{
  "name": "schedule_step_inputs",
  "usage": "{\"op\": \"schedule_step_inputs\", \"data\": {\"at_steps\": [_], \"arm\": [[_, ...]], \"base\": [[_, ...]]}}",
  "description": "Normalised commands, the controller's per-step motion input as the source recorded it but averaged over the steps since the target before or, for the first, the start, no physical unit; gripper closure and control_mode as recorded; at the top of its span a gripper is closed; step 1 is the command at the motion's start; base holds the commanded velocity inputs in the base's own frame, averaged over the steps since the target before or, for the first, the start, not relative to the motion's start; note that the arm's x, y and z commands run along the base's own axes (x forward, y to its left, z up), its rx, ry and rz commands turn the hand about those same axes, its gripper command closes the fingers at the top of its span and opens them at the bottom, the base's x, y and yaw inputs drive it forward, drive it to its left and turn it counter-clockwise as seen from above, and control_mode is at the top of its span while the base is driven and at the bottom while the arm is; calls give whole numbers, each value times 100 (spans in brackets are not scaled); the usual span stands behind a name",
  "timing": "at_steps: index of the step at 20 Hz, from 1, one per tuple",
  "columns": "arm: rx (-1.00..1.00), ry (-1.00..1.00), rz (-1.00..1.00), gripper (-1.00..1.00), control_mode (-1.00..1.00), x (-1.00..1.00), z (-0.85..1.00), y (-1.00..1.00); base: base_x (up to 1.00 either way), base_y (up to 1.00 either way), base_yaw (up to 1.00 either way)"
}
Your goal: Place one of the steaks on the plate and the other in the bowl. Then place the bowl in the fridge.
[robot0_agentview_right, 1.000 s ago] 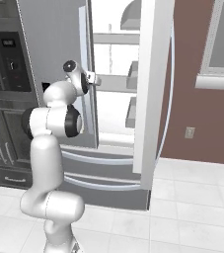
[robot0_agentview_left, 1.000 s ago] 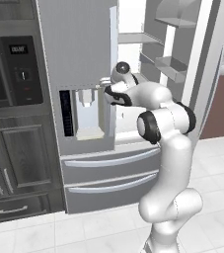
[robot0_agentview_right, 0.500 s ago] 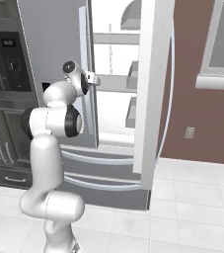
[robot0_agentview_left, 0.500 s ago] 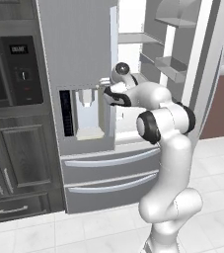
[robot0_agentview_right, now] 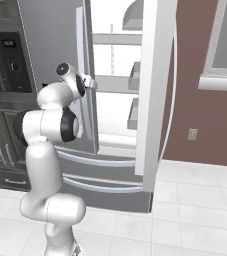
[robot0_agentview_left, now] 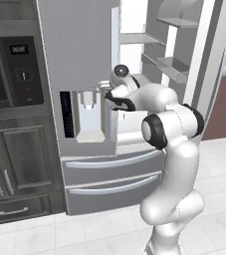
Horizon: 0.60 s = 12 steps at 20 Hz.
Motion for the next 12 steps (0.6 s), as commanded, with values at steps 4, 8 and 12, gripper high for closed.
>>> {"op": "schedule_step_inputs", "data": {"at_steps": [4,8,12], "arm": [[0,-1,-7,100,-100,-74,3,1],[0,3,-21,100,-100,-51,0,15],[0,5,-22,100,-100,-51,0,18]], "base": [[0,0,0],[0,0,0],[0,0,0]]}}
